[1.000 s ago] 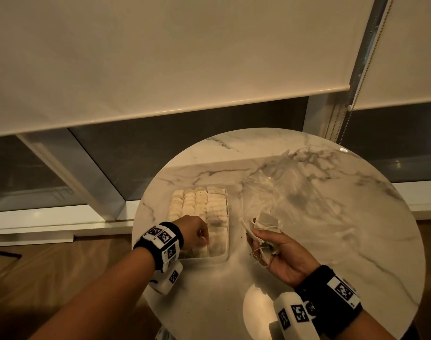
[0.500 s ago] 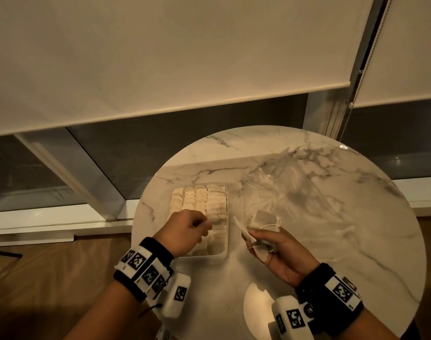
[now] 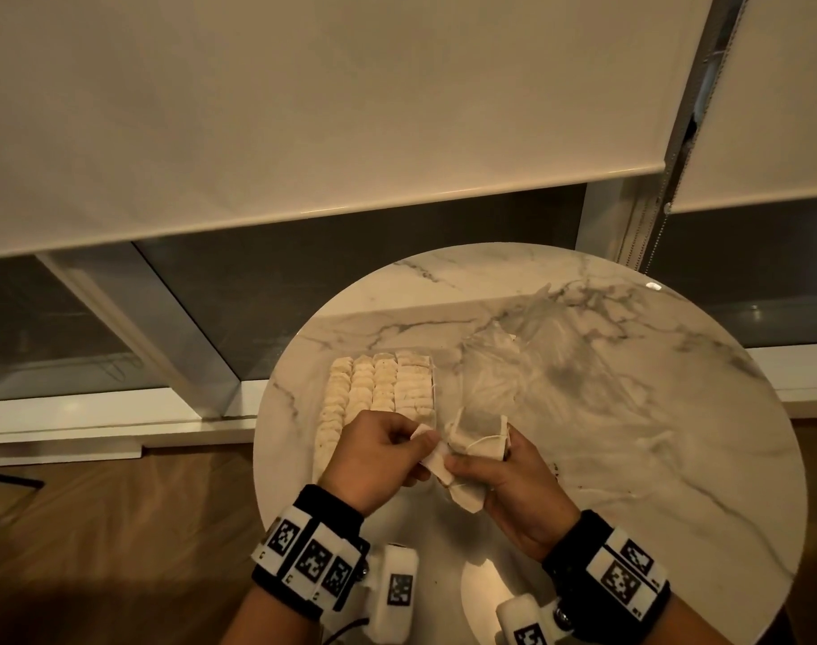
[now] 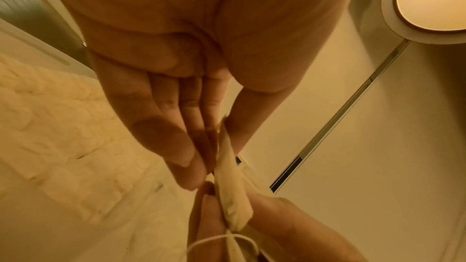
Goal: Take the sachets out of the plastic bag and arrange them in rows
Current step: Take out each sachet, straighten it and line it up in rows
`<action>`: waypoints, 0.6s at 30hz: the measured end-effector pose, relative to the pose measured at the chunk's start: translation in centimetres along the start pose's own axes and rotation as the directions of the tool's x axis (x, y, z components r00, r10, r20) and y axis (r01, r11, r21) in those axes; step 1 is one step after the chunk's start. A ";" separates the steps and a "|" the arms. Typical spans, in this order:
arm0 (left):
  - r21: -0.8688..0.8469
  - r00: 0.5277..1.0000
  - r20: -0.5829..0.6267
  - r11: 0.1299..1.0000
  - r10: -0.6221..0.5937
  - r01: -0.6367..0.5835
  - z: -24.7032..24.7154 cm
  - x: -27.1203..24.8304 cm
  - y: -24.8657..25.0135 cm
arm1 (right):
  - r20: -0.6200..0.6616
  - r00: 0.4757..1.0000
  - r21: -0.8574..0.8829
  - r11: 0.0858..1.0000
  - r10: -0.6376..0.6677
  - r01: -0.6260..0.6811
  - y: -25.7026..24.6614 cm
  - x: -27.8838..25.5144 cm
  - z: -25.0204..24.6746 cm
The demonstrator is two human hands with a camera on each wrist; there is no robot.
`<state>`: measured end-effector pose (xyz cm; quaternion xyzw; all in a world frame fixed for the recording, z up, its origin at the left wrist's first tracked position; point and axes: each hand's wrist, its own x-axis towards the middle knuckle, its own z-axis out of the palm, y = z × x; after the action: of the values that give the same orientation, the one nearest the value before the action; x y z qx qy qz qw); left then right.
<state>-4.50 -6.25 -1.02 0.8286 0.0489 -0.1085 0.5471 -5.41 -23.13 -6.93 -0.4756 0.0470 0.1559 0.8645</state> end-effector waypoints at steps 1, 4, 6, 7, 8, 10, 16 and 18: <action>0.006 1.000 0.000 1.000 0.005 -0.005 -0.1 0.0 0.0 | 0.007 1.000 0.002 1.000 0.006 -0.006 -0.1 -0.1 0.2; 0.026 1.000 0.015 0.999 0.022 -0.022 -0.7 -0.2 0.1 | 0.015 1.000 0.008 1.000 0.012 -0.012 -0.1 -0.3 0.5; 0.054 0.999 0.030 0.998 0.037 -0.038 -1.4 -0.1 0.1 | 0.022 0.999 0.040 0.999 0.030 -0.031 -0.3 -0.3 0.7; 0.081 0.998 0.032 0.995 0.049 -0.051 -1.9 0.0 0.1 | 0.017 0.999 0.065 0.997 0.044 -0.045 -0.4 -0.3 0.6; 0.118 0.998 0.030 0.991 0.064 -0.067 -2.6 0.1 0.1 | -0.003 0.998 0.094 0.994 0.058 -0.057 -0.4 -0.3 0.5; 0.206 0.996 0.016 0.974 0.088 -0.090 -4.1 0.6 0.0 | -0.060 0.995 0.151 0.986 0.084 -0.074 -0.4 -0.2 0.2; 0.600 0.995 0.088 0.795 0.039 -0.084 -9.7 3.9 -2.2 | -0.075 0.991 0.207 0.974 0.109 -0.091 -0.8 -0.1 -0.2; 0.703 0.993 0.113 0.709 -0.022 -0.064 -11.1 5.1 -3.1 | -0.067 0.991 0.221 0.971 0.113 -0.096 -0.8 -0.1 -0.1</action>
<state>1.21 5.02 -0.81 0.9676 -0.0366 -0.1591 0.1927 -5.24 -23.64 -6.27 -0.3809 0.1232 0.1762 0.8993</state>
